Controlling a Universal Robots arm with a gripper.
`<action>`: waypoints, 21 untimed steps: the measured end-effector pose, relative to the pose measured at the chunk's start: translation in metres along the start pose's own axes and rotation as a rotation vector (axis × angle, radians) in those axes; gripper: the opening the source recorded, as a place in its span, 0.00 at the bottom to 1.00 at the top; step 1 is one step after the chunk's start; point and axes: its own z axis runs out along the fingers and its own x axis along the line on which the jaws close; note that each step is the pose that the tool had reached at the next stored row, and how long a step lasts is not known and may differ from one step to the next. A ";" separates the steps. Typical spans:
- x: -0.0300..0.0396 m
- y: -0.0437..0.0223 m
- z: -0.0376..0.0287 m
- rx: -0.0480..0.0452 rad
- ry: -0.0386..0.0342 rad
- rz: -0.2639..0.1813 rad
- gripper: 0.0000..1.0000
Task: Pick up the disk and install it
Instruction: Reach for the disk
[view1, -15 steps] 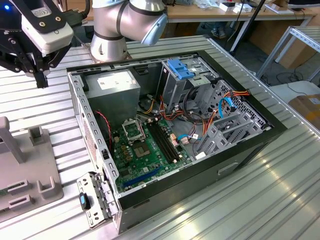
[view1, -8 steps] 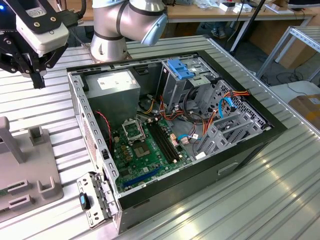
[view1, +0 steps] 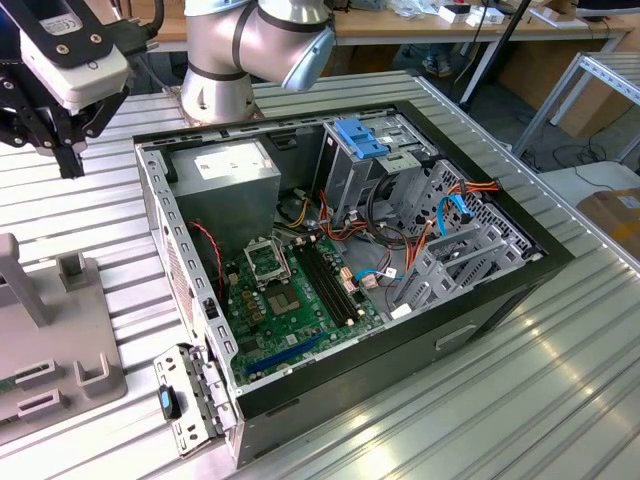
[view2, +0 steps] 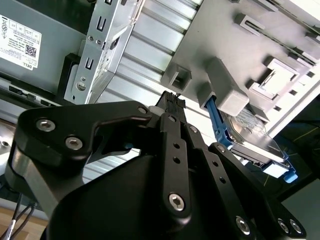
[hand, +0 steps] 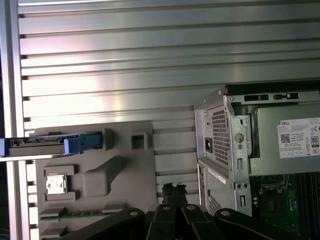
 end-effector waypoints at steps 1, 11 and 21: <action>0.0002 0.0000 0.0000 0.0000 0.0000 0.000 0.11; 0.0054 -0.0004 -0.0001 0.0000 0.0000 0.000 0.11; 0.0164 -0.0012 -0.0004 0.0000 0.0000 0.000 0.11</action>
